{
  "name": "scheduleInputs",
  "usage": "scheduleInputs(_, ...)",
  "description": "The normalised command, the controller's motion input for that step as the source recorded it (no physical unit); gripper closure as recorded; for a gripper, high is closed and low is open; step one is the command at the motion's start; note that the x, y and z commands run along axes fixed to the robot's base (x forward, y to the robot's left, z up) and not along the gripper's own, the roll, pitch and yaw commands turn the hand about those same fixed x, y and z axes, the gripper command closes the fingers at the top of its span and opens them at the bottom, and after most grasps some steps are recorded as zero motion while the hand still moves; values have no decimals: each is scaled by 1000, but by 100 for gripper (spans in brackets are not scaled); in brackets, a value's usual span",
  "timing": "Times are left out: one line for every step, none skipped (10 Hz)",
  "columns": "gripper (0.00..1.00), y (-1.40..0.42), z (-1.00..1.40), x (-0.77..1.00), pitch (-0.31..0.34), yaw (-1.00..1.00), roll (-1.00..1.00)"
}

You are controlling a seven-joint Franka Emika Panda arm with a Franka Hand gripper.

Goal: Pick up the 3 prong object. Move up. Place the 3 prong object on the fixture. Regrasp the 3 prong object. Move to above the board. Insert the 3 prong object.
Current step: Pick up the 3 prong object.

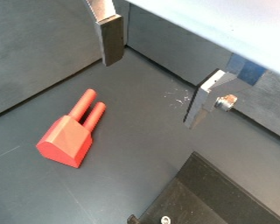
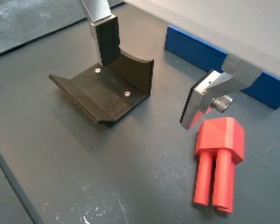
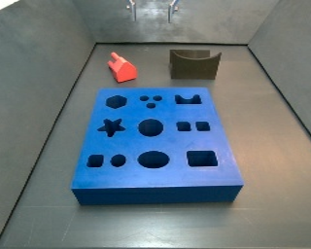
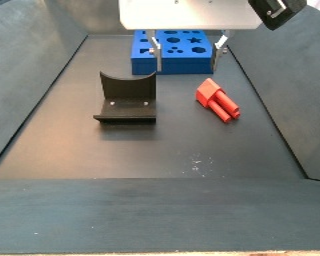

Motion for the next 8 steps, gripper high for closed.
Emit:
scheduleInputs(0,-234,-106,-411,-214,0,63)
scheduleInputs(0,-214,-257,-349,-369,77,0)
scheduleInputs(0,-317,-271,-374,-334,206,0)
scheduleInputs(0,-363,-263,-543,-377,220,51)
scheduleInputs(0,-334,-254,-497,-360,323,51)
scheduleInputs(0,-314,-280,-466,-311,380,26)
scheduleInputs(0,-263,-320,-420,-274,457,0)
scheduleInputs(0,-237,-311,-334,-280,549,0)
